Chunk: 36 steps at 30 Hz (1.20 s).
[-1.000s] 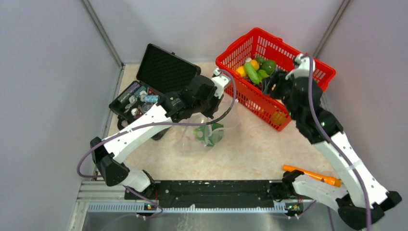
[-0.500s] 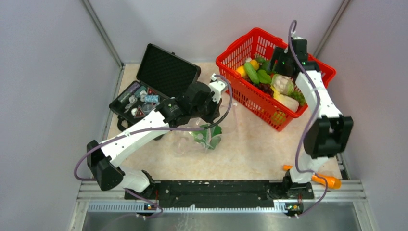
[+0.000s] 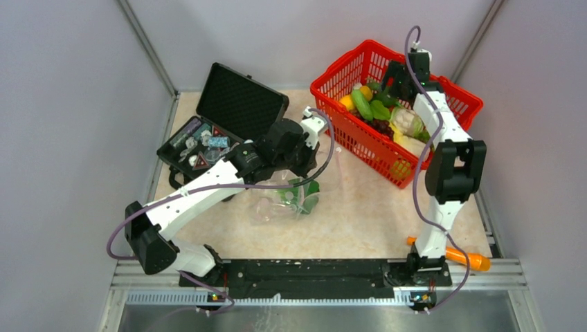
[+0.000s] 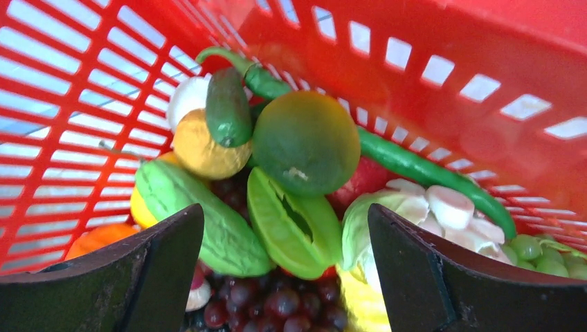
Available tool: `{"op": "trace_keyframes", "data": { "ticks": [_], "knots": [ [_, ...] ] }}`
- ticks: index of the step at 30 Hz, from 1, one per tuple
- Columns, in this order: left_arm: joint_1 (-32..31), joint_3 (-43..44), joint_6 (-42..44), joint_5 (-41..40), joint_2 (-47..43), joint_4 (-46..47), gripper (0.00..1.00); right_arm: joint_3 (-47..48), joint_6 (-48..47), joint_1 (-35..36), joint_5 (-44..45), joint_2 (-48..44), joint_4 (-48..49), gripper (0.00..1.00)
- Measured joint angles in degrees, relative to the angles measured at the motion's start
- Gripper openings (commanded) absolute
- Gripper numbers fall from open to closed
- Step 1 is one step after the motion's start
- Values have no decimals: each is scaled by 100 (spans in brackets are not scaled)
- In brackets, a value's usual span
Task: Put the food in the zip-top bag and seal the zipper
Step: Pick up the fake fruit from the bin.
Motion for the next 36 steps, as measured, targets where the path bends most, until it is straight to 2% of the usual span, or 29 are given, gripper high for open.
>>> {"op": "trace_keyframes", "data": {
  "ticks": [3, 10, 12, 14, 16, 21, 25, 36],
  "knots": [
    [0, -15, 24, -20, -35, 4, 0, 308, 11, 0, 240, 356, 96, 86],
    [0, -24, 68, -44, -81, 9, 0, 468, 17, 2, 520, 1108, 503, 76],
    [0, -24, 79, -46, -81, 4, 0, 479, -15, 11, 531, 1211, 557, 61],
    [0, -24, 81, -63, -81, 4, 0, 476, -13, 11, 522, 1233, 570, 55],
    [0, -24, 81, -72, -81, 2, 0, 450, -13, 9, 518, 1226, 634, 44],
    [0, -24, 79, -90, -81, 2, 0, -262, -35, 9, 474, 894, 1257, 43],
    [0, -24, 76, -87, -81, 2, 0, -667, -131, 2, 232, 437, 1394, 41],
    [0, -26, 68, -94, -81, 2, 0, -2122, -162, -9, -352, -1351, 2011, 40]
  ]
}}
